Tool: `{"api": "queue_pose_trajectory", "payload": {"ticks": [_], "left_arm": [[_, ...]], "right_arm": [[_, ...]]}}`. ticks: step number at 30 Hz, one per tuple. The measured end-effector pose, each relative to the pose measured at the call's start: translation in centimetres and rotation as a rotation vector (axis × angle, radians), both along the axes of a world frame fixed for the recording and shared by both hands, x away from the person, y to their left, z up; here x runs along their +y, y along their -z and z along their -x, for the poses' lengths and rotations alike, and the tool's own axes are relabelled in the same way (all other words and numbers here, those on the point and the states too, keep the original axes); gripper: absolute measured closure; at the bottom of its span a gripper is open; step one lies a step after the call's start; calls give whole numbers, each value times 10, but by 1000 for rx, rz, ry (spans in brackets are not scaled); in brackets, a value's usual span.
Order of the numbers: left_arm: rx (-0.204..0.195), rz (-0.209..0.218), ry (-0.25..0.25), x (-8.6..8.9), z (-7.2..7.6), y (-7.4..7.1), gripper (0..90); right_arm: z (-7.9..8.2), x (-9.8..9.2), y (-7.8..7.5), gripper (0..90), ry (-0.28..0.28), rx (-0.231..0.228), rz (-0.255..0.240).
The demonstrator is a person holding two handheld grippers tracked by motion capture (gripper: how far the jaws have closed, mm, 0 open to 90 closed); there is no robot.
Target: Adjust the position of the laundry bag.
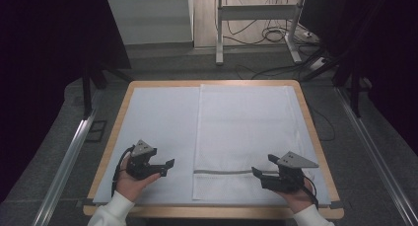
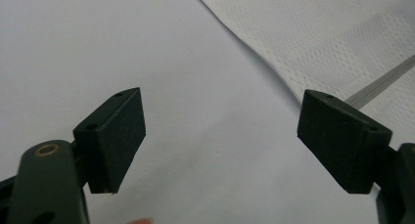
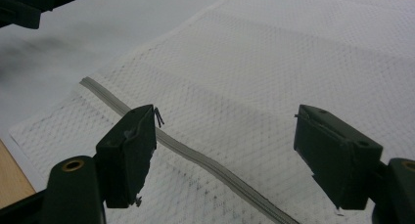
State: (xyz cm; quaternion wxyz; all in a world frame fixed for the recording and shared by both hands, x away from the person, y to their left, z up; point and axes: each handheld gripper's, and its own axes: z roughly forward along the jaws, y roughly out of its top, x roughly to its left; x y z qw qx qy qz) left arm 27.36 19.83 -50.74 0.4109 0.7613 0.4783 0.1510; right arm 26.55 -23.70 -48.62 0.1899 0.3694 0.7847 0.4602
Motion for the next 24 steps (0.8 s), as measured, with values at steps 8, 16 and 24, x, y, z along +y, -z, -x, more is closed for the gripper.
{"api": "queue_pose_trajectory", "payload": {"ticks": [8,16,24], "left_arm": [[2,-13,26,-7,3,-1,183],[21,0,9,-3,7,-3,206],[31,37,-6,0,4,-2,198]], "right_arm": [[2,-2,0,230,13,-7,6],[4,5,0,231,-4,-1,7],[2,3,1,234,-5,-6,6]]}}
